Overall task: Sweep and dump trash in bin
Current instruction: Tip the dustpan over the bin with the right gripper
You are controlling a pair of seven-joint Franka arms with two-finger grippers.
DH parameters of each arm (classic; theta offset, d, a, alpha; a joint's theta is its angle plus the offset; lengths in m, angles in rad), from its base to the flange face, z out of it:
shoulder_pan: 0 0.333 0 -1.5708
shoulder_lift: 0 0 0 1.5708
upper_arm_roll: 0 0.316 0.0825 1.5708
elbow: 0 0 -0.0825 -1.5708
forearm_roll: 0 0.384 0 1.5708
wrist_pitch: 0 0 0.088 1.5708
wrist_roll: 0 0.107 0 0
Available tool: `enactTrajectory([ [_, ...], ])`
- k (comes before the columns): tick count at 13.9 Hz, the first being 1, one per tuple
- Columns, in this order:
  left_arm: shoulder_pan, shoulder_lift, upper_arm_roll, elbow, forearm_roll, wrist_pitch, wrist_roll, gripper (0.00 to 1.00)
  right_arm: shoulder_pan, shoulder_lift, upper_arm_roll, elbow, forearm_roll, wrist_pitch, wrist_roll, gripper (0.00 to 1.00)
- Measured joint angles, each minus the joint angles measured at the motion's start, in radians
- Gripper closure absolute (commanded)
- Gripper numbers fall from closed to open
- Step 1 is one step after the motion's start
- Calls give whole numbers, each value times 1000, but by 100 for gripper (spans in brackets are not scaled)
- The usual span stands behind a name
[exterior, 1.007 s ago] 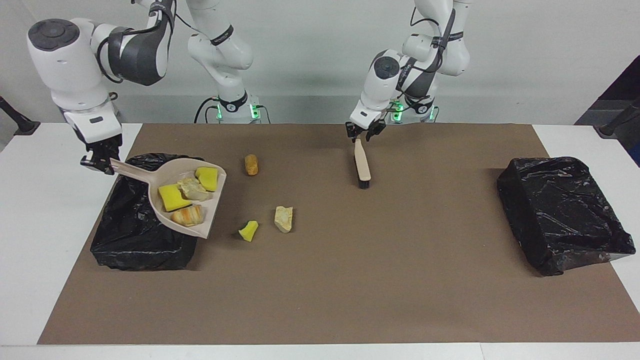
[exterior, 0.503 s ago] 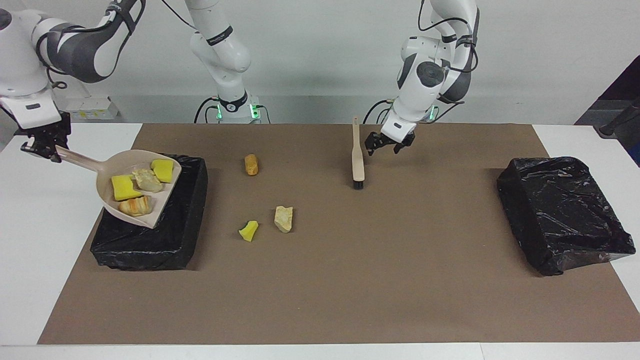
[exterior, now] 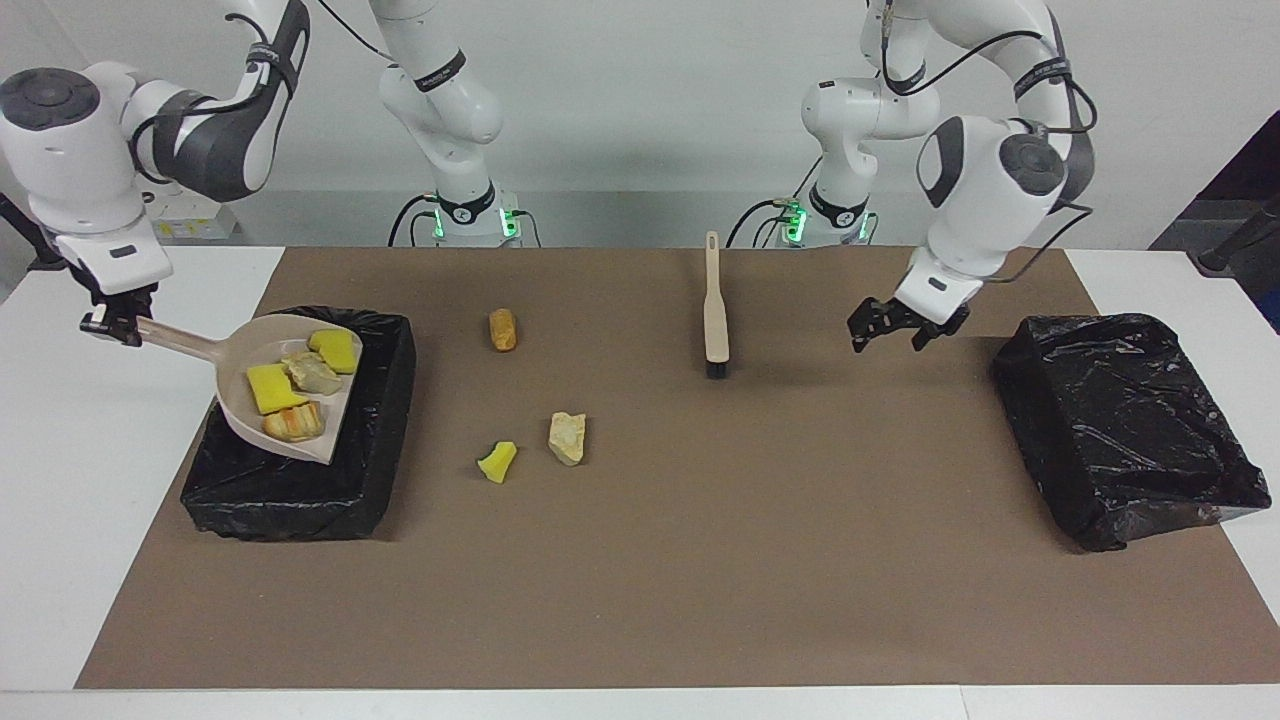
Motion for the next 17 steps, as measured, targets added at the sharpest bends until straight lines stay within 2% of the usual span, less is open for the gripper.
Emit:
enactTrajectory([
  [2,53,8,1,97,51,-101,65,0,29,0,0,-1,-66,-10,81,100],
  [6,63,34,0,240,113,-214,86,0,72,-12,1,0,-195,-22,168,100],
  [9,67,36,0,241,114,-225,88,0,127,-49,2,2,-271,-82,203,100],
  [13,67,27,-1,240,114,-225,88,0,143,-105,9,2,-354,-114,203,100],
  [17,67,-5,-5,228,107,-214,88,0,170,-118,10,1,-395,-145,205,100],
])
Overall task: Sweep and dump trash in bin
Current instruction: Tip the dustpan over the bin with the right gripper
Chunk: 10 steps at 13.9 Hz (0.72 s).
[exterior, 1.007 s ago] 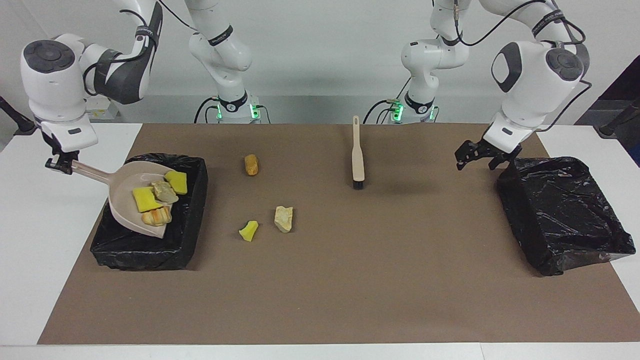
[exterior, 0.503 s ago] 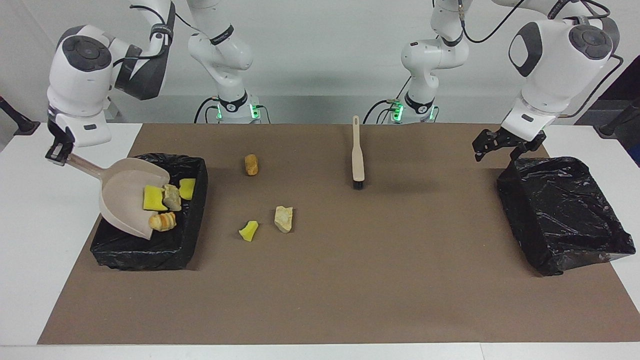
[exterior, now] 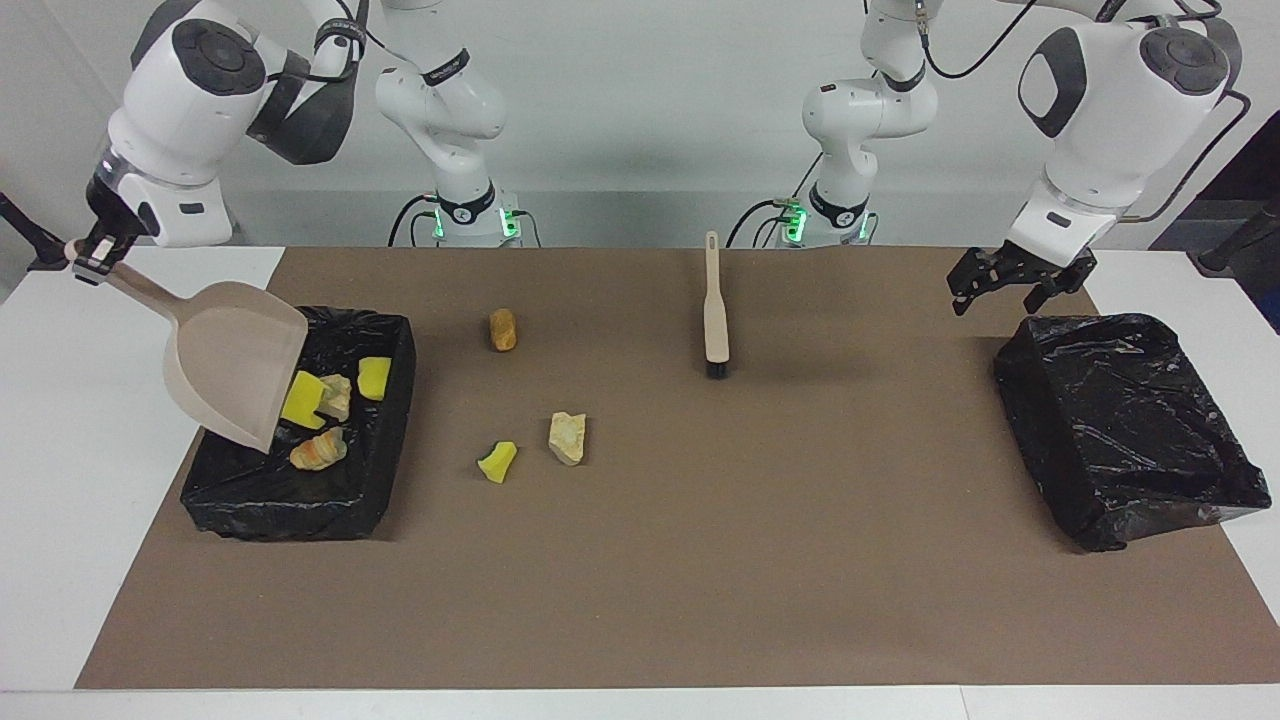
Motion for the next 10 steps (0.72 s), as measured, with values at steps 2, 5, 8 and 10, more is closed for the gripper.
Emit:
enactTrajectory([
  [2,0,-24,-4,-30,-8,18,0,0,6,0,0,0,-12,-3,2,100],
  [5,0,-42,-4,-50,-10,24,0,0,9,-1,2,6,-12,-3,2,100],
  [8,0,-44,-3,-53,-20,31,0,0,11,-7,6,13,-12,-3,12,100],
  [10,0,-44,-3,-53,-26,40,0,0,10,-9,4,17,1,-4,25,100],
])
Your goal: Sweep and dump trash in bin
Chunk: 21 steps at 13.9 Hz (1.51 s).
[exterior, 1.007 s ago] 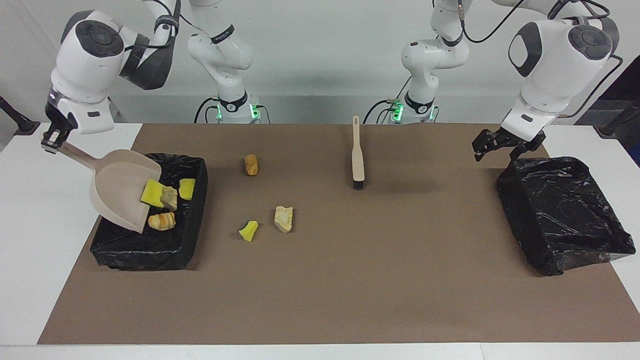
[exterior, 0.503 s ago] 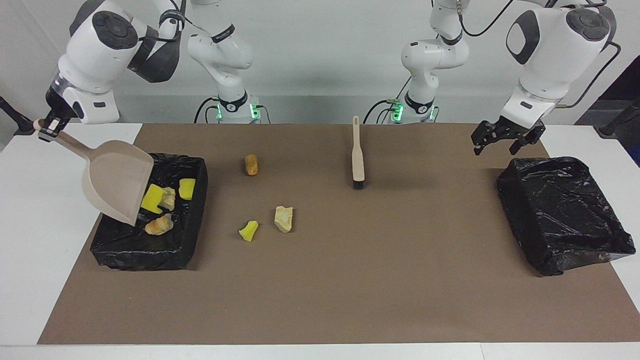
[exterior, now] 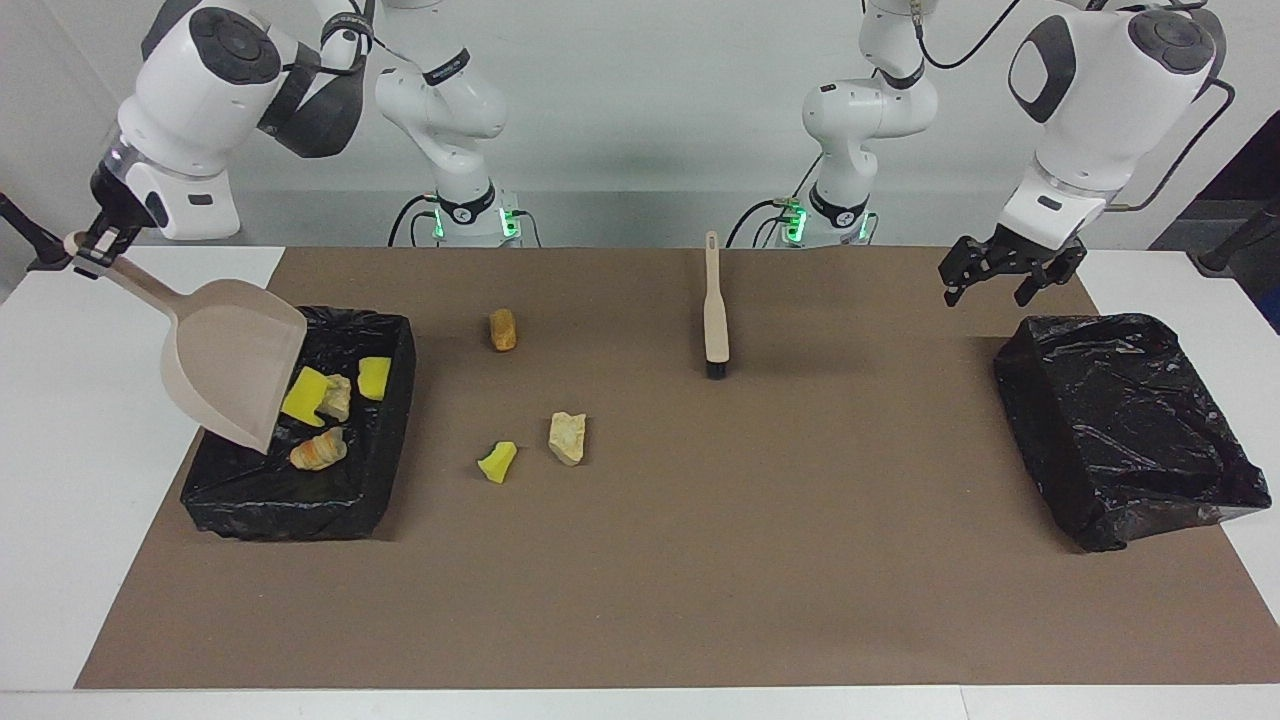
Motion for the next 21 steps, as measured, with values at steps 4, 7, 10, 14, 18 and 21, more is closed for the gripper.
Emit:
enactTrajectory([
  [4,0,0,0,0,-2,10,0,0,-5,0,-10,17,136,-4,40,100],
  [7,0,0,0,0,-2,10,0,0,-31,0,-33,18,292,-6,128,100],
  [10,1,0,0,0,-2,10,0,0,-7,0,-19,18,409,-8,328,100],
  [14,2,0,0,0,-2,9,0,0,149,0,-4,19,529,-72,813,100],
  [18,5,0,1,-2,-2,9,0,0,263,21,-1,36,601,-76,1184,100],
  [21,6,0,1,-4,-2,9,0,0,367,112,-1,94,616,-72,1464,100],
])
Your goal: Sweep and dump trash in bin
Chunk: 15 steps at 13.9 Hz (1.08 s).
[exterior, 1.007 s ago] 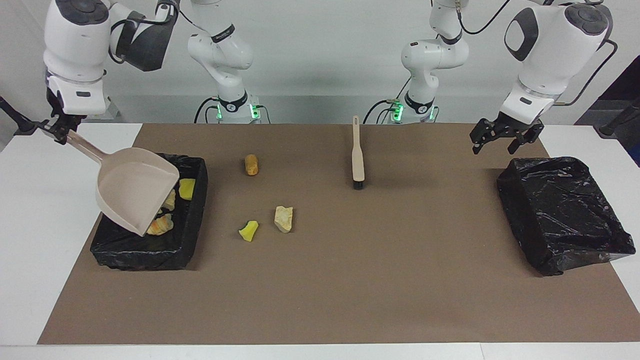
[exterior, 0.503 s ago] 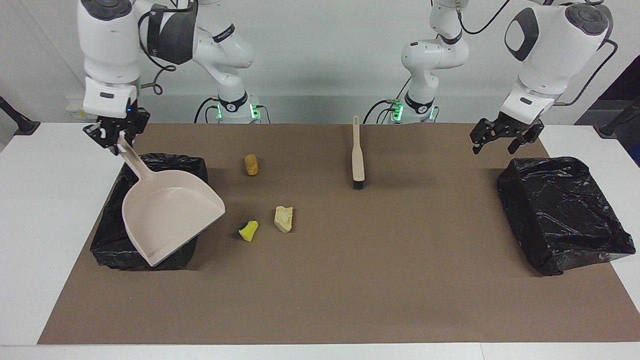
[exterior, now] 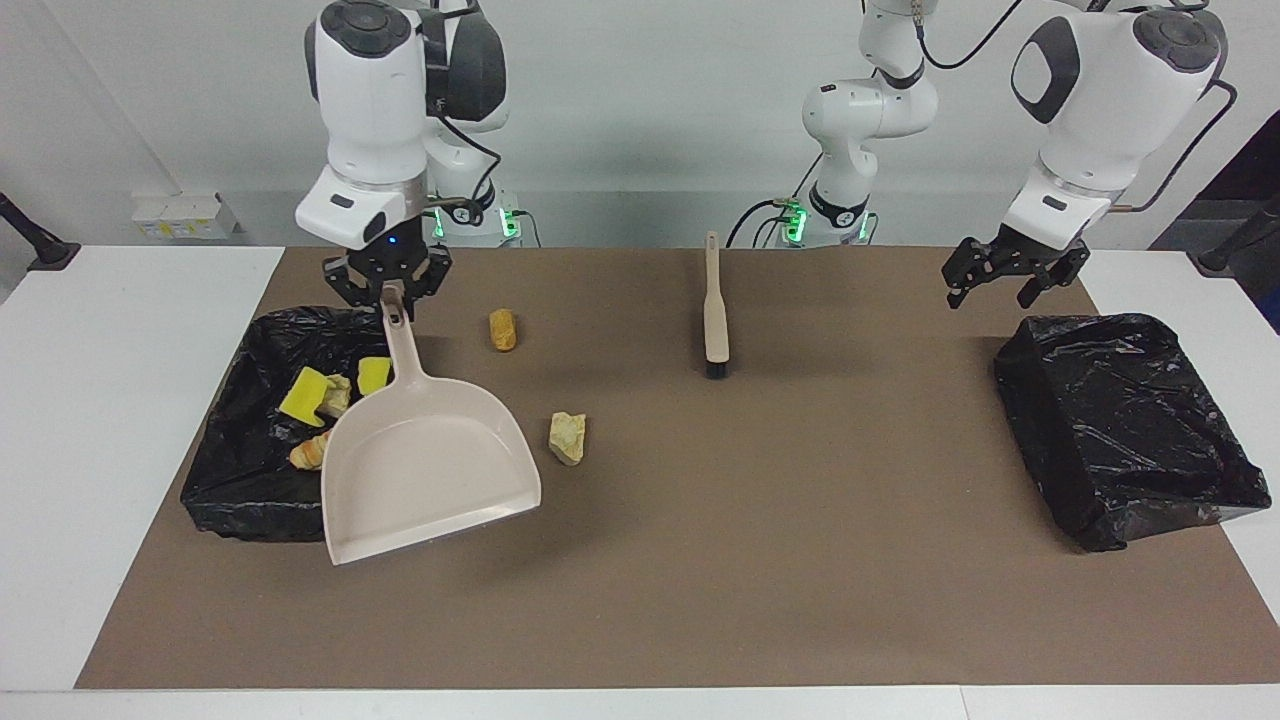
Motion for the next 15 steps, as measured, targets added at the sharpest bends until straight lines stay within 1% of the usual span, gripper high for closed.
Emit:
enactTrajectory([
  [4,0,0,0,-2,0,0,0,0,171,186,2,154,12,2,363,100],
  [6,0,0,0,-3,0,-1,0,0,231,268,6,230,68,4,501,100],
  [7,0,0,0,-3,0,-1,0,0,260,297,7,260,89,5,560,100],
  [9,0,0,0,-4,0,-2,0,0,328,327,9,296,126,7,679,100],
  [12,0,0,0,-5,0,-3,0,0,415,330,10,313,178,12,778,100],
  [15,0,-1,0,-8,0,-4,0,0,475,359,10,313,183,83,835,100],
])
